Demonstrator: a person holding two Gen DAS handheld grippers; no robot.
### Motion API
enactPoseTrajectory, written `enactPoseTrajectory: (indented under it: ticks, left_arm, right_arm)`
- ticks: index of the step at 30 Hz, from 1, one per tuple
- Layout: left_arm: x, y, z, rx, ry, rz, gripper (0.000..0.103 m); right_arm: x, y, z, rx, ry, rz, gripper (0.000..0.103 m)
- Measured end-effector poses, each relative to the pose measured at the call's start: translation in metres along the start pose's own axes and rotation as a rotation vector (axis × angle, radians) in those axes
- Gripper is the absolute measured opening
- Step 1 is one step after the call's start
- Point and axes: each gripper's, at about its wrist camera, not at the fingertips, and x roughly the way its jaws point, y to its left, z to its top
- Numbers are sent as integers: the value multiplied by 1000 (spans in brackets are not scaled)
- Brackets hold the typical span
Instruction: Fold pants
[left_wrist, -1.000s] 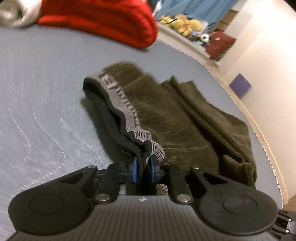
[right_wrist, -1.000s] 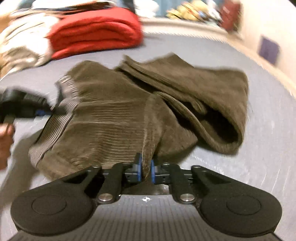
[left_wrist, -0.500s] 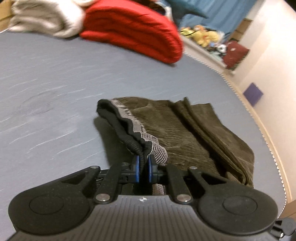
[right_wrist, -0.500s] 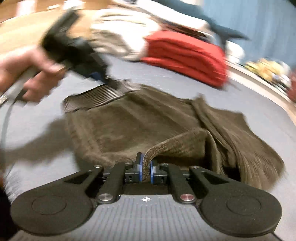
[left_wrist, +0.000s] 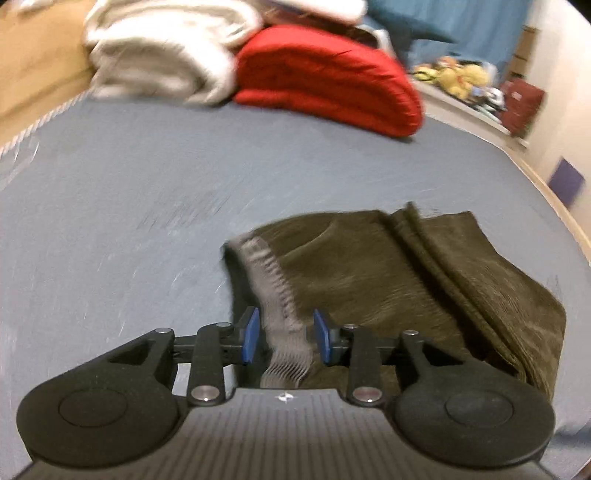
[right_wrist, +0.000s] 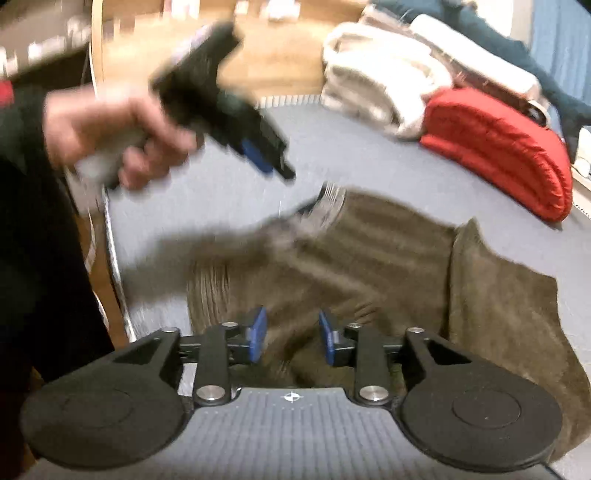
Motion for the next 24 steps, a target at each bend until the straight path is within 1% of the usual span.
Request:
enactPoseTrajectory:
  ticks: [1, 2, 4, 7, 9, 11, 12, 13, 14, 16, 17, 18, 19, 20, 21, 22, 24]
  left_arm:
    - [2, -9, 1, 25, -5, -13, 36]
    - [7, -19, 1, 38, -5, -37, 36]
    - [13, -30, 2, 47, -6, -94, 36]
    - [24, -54, -3, 75, -6, -142, 36]
    - [36, -71, -6, 102, 5, -163, 36]
    - [41, -80, -12, 142, 15, -183, 36]
    - [45, -87, -15, 160, 23, -196, 36]
    - [49, -91, -18, 177, 38, -215, 36]
    - [53, -94, -20, 192, 57, -236, 36]
    - [61, -98, -23, 201, 80, -252, 39]
    - [64, -99, -23, 197, 85, -253, 45]
    - [65, -99, -24, 195, 92, -254, 48]
    - [67, -99, -24, 194, 97, -255, 49]
    - [69, -100, -23, 193, 99, -253, 49]
    - [68, -100, -23, 194, 100, -253, 50]
    - [69, -100, -22, 195, 101, -254, 51]
    - [68, -100, -21, 197, 102, -251, 53]
  right_arm:
    - [-10, -14, 5, 33, -38, 10, 36]
    - [-20, -29, 9, 75, -70, -3, 38]
    - [-27, -56, 20, 142, -84, -78, 39]
    - [-9, -88, 32, 133, -16, -250, 39]
    - [10, -102, 26, 143, 8, -302, 40]
    - [35, -116, 11, 200, 24, -354, 40]
    - [50, -121, 2, 230, 53, -367, 40]
    - [64, -125, -5, 249, 101, -374, 40]
    - [75, -125, -9, 234, 136, -378, 40]
    - [85, -123, -14, 192, 147, -380, 44]
    - [88, -124, -15, 195, 154, -383, 45]
    - [90, -126, -16, 206, 156, -379, 45]
    - [90, -128, -16, 216, 155, -374, 44]
    - [90, -131, -17, 223, 158, -370, 43]
    - [89, -129, -18, 227, 160, -366, 33]
    - [88, -130, -19, 232, 161, -361, 29]
    - [84, -132, -18, 253, 144, -344, 23]
